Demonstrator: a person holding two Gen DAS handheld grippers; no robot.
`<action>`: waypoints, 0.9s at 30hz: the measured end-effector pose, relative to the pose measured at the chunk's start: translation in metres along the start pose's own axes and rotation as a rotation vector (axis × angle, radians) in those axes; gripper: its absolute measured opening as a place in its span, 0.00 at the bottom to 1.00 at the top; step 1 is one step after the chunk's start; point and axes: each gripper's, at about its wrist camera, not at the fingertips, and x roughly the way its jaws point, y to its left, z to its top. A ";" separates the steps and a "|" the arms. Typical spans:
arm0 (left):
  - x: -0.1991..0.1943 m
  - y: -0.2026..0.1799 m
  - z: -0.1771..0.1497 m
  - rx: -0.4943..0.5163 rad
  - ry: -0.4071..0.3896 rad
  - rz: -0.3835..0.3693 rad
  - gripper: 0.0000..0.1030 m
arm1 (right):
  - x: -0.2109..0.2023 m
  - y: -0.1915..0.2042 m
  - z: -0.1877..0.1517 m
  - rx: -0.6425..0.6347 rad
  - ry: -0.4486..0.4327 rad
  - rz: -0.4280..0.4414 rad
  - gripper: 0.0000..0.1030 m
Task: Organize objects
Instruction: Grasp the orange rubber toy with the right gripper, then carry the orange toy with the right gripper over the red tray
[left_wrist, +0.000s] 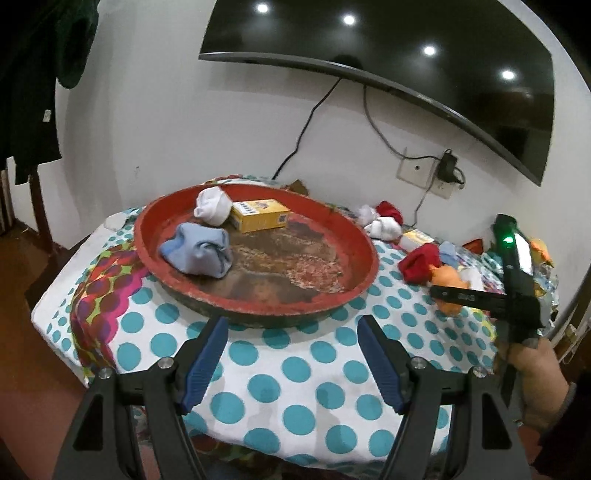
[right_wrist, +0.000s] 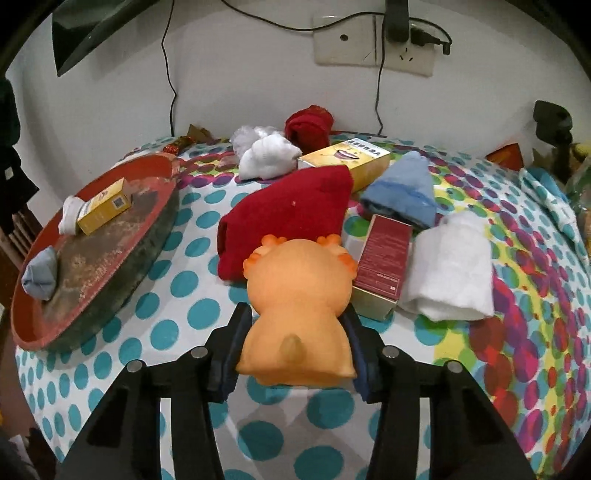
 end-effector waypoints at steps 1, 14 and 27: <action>0.000 0.002 0.000 -0.011 -0.001 0.006 0.73 | -0.004 -0.002 -0.001 0.006 -0.011 -0.004 0.44; -0.006 0.011 0.004 -0.034 -0.045 0.062 0.73 | -0.046 0.026 0.032 -0.070 -0.121 0.005 0.44; -0.011 0.023 0.008 -0.046 -0.115 0.148 0.73 | -0.024 0.150 0.077 -0.224 -0.100 0.128 0.44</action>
